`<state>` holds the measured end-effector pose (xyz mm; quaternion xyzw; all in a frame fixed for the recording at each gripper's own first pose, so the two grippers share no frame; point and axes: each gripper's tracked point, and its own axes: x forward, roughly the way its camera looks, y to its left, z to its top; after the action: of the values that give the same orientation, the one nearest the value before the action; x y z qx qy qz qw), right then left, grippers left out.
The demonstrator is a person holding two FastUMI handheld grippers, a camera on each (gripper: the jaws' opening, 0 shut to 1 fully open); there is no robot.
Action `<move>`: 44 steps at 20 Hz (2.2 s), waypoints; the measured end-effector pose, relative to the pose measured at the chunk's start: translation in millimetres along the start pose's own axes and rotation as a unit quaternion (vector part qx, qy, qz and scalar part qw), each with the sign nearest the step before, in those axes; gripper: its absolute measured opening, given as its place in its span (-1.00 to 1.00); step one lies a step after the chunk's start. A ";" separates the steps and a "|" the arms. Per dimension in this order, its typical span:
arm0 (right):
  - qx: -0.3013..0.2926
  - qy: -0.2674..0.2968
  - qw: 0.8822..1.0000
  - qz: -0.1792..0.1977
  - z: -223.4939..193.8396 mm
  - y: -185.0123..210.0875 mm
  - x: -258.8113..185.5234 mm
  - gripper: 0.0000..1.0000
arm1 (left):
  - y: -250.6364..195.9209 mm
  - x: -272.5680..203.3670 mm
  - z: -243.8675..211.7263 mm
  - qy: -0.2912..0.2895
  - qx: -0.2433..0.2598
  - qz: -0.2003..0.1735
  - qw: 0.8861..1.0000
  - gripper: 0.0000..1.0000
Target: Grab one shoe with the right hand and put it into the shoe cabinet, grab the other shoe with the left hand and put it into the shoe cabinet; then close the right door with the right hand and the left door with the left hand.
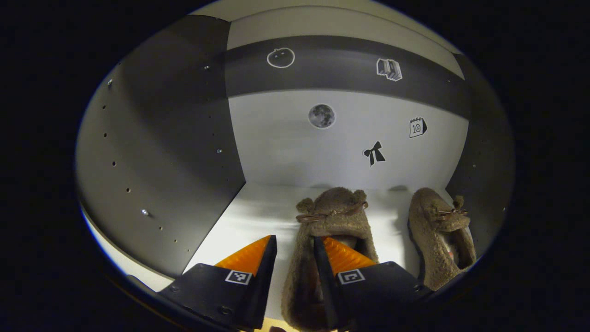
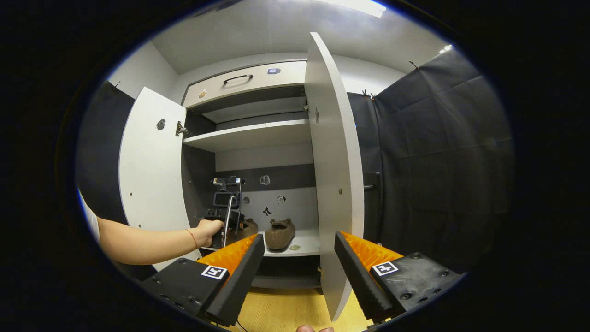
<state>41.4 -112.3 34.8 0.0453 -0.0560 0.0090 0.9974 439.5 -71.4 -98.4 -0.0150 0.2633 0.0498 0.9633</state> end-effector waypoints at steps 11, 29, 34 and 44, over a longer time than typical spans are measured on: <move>-0.004 0.024 1.000 -0.019 -4.3 -22.9 -22.6 0.95 | 1.5 -116.4 36.0 -0.140 0.038 -0.026 0.989 0.41; -0.014 0.035 0.990 -0.134 15.1 -173.8 35.6 0.95 | 19.6 -336.2 -62.0 -0.226 0.029 -0.093 0.969 0.93; -0.020 0.036 0.989 -0.139 12.8 -162.4 39.7 1.00 | 44.9 -366.7 -68.3 -0.254 0.039 -0.075 0.964 0.93; -0.025 0.033 0.986 -0.159 8.1 -122.4 31.2 1.00 | 150.3 -403.1 -96.2 -0.241 0.032 -0.026 0.970 0.93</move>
<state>74.3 -234.5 35.3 0.0282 -0.0156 -0.1496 0.9882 30.0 37.4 23.4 0.0211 0.0247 0.0189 0.9993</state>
